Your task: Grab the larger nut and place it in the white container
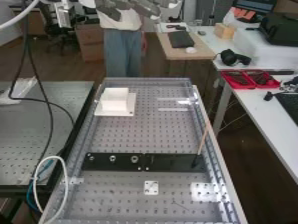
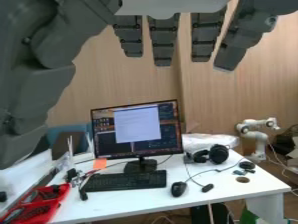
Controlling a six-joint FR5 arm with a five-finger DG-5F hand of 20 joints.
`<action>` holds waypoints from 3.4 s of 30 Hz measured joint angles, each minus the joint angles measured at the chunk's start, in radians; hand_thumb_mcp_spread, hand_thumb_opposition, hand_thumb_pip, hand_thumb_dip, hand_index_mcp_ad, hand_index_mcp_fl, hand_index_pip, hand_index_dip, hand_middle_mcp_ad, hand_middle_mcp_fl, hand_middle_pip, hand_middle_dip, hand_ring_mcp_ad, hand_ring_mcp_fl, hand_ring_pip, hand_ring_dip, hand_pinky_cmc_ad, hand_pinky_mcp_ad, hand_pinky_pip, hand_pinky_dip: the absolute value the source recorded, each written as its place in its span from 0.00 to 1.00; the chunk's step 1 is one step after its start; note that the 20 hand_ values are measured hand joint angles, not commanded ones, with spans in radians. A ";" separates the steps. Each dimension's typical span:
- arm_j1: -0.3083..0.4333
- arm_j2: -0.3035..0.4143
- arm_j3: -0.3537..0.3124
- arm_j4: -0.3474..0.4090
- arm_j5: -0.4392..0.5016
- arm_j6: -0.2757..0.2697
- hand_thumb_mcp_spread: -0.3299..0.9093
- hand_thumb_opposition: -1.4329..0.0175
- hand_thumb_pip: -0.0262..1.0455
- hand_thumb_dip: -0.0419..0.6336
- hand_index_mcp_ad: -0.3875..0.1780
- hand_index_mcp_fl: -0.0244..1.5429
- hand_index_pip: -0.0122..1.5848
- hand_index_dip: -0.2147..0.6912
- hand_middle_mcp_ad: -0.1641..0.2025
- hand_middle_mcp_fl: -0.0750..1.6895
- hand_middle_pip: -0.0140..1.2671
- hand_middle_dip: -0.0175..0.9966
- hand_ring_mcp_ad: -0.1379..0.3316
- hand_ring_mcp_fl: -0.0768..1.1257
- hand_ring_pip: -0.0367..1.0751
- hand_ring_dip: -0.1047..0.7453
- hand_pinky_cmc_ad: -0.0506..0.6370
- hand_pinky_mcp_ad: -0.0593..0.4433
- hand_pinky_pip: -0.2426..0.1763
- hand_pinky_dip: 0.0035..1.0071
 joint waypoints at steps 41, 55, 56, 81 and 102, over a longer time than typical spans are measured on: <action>0.040 -0.014 -0.323 0.210 0.350 0.065 0.48 0.43 0.61 0.32 0.61 0.05 0.13 0.17 0.70 0.05 0.12 0.17 0.73 0.07 0.11 0.17 0.48 0.55 0.33 0.38; 0.057 -0.068 -0.463 0.307 0.493 0.110 0.51 0.42 0.63 0.37 0.57 0.04 0.63 0.25 0.70 0.05 0.11 0.17 0.73 0.07 0.10 0.17 0.48 0.55 0.33 0.38; 0.057 -0.071 -0.467 0.310 0.496 0.113 0.51 0.42 0.63 0.37 0.57 0.04 0.66 0.26 0.70 0.05 0.11 0.17 0.74 0.07 0.10 0.17 0.48 0.55 0.33 0.38; -0.004 -0.226 -0.590 0.670 0.441 0.027 0.53 0.39 0.63 0.36 0.50 0.02 0.97 0.46 0.70 0.05 0.11 0.19 0.66 0.07 0.10 0.17 0.53 0.58 0.33 0.38; -0.118 -0.291 -0.599 0.797 0.255 0.024 0.53 0.39 0.67 0.39 0.49 0.02 0.98 0.43 0.70 0.05 0.11 0.19 0.64 0.06 0.14 0.18 0.53 0.57 0.33 0.43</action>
